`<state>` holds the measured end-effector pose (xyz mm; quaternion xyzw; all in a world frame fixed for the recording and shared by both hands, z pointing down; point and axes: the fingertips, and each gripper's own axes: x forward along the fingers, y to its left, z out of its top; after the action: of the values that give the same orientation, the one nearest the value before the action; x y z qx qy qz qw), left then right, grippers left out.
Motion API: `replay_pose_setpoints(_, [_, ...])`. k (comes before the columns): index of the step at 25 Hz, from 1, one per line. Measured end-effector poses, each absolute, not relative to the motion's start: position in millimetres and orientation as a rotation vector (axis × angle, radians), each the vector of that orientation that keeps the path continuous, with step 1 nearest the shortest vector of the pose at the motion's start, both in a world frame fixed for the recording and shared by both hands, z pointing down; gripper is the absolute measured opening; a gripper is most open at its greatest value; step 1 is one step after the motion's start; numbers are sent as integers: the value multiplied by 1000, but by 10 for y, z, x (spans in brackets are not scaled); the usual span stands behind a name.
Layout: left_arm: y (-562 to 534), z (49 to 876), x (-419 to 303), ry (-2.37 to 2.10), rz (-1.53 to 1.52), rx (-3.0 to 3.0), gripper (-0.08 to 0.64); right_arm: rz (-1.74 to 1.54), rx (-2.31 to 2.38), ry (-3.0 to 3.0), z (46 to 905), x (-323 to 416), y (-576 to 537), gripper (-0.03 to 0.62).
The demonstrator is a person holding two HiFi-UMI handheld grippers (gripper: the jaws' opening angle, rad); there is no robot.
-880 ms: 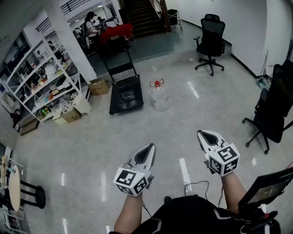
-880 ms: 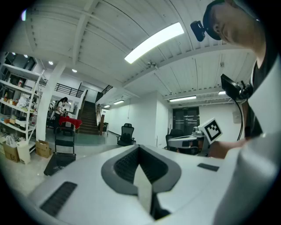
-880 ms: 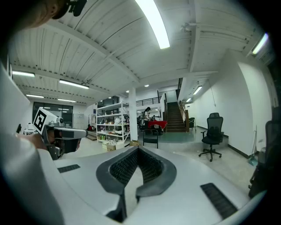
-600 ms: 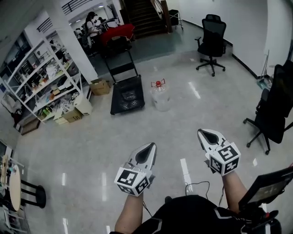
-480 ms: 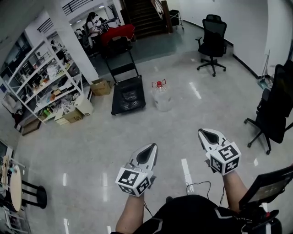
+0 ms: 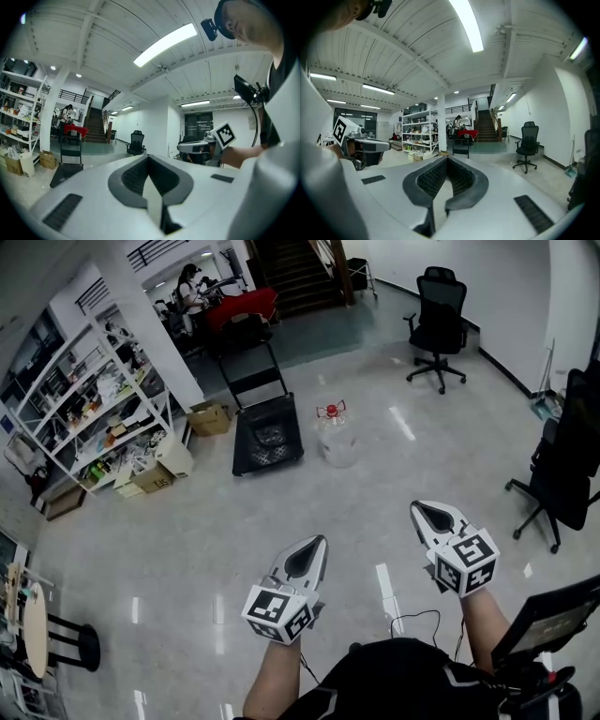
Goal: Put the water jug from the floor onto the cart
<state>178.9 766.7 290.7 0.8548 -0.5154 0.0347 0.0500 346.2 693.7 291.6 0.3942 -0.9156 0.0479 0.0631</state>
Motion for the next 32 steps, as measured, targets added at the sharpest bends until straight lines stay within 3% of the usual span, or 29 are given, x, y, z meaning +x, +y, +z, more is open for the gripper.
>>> replay_pose_setpoints(15, [7121,3193,1555,-1434,134,2647,-8,148,1243,-2703,3061,3169,6541,2])
replay_pose_setpoints(32, [4708,2914,1809,-1597,237,2574,-8,116,981,-2842,3023,3371,4139,2])
